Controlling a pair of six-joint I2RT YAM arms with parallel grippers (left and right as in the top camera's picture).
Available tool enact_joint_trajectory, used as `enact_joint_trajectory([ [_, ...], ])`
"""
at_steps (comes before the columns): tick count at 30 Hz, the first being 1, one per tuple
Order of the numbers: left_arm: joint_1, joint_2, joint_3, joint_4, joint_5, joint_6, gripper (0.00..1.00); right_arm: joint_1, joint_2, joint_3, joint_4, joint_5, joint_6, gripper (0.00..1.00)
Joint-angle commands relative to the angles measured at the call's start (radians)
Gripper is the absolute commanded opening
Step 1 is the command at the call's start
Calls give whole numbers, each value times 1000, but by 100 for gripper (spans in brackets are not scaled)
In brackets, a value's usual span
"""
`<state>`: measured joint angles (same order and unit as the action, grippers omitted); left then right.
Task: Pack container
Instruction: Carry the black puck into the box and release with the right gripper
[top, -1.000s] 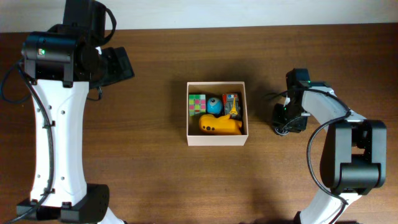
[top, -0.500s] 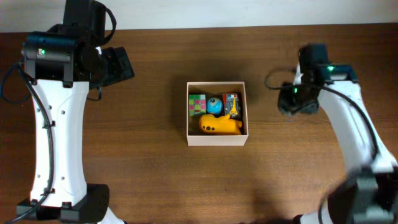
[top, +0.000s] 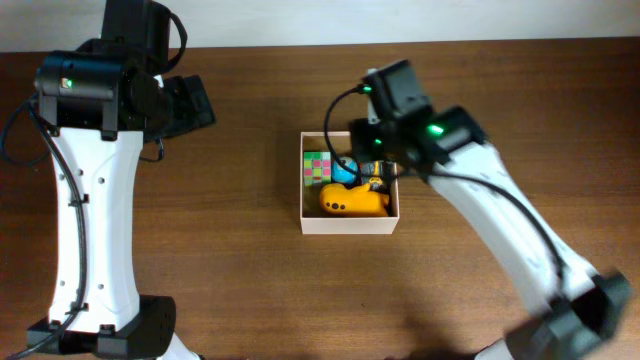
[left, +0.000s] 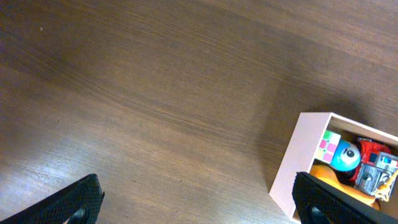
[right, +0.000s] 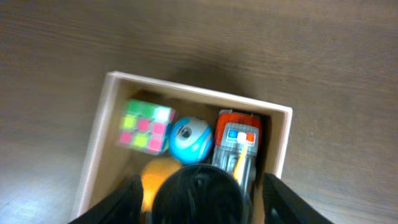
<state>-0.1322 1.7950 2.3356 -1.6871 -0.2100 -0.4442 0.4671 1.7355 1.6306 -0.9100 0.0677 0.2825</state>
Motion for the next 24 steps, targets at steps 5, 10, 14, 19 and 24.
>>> enact_joint_trajectory([
  [5,2,5,4,0,4,16,99,-2,174,-4,73,-80,-23,66],
  [10,2,5,4,0,4,16,99,-2,91,74,-23,-80,-23,77],
  [14,2,5,4,0,4,16,99,-2,3,175,-125,-80,-23,79],
  [19,2,5,4,0,4,16,99,-2,-141,320,-304,-145,-19,99],
  [24,2,5,4,0,4,16,99,-2,-272,344,-364,-189,-19,99],
])
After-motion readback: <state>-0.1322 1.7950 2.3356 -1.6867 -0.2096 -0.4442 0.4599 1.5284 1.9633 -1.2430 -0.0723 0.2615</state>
